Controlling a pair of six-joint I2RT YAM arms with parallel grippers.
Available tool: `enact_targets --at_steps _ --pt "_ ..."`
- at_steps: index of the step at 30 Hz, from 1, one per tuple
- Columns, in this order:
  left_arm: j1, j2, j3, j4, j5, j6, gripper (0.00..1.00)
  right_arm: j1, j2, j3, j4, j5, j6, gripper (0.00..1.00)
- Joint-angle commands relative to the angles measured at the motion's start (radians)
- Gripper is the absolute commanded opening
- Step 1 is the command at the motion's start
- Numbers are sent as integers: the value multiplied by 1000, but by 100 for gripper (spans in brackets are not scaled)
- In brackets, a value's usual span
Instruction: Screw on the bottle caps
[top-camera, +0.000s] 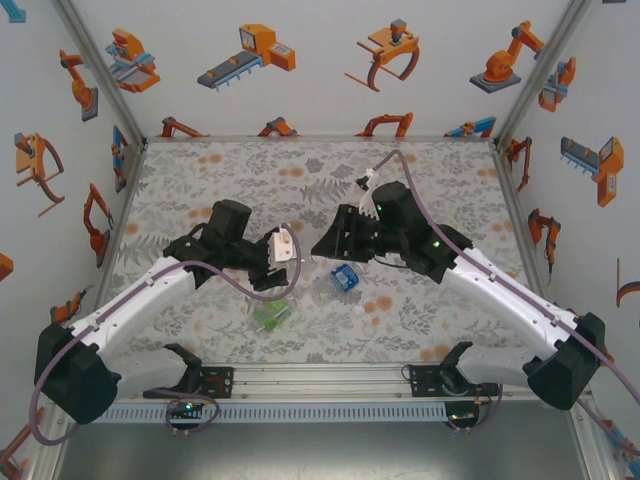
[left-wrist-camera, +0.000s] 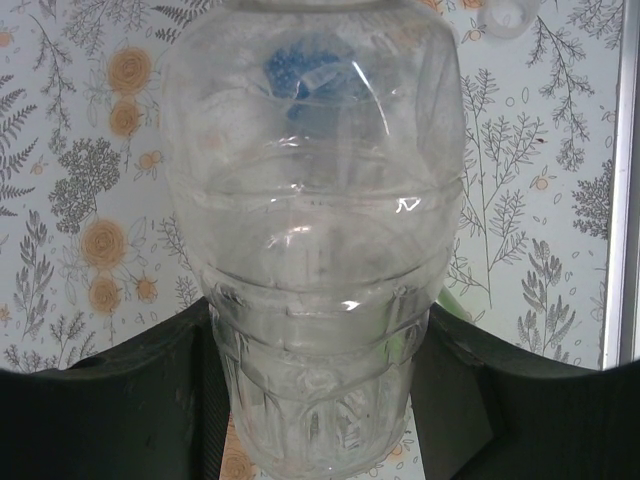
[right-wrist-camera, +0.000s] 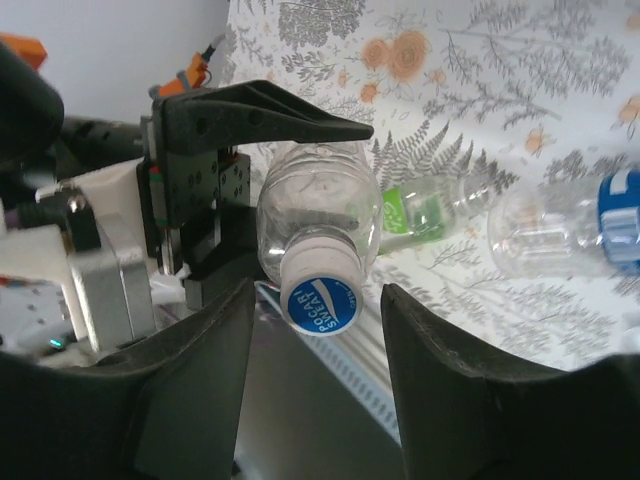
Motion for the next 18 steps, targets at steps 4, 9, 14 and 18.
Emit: enact_targets --at_steps 4,9,14,18 --pt "-4 -21 -5 17 48 11 0 -4 -100 46 5 -117 -671 53" --pt "-6 -22 -6 8 114 26 0 -4 -105 95 -159 -239 -1160 54" --pt "-5 -31 -9 7 158 37 0 -5 -72 99 -193 -323 -1393 54" --pt "-5 -28 -6 -2 195 45 0 -4 -69 62 -97 -368 -1419 54"
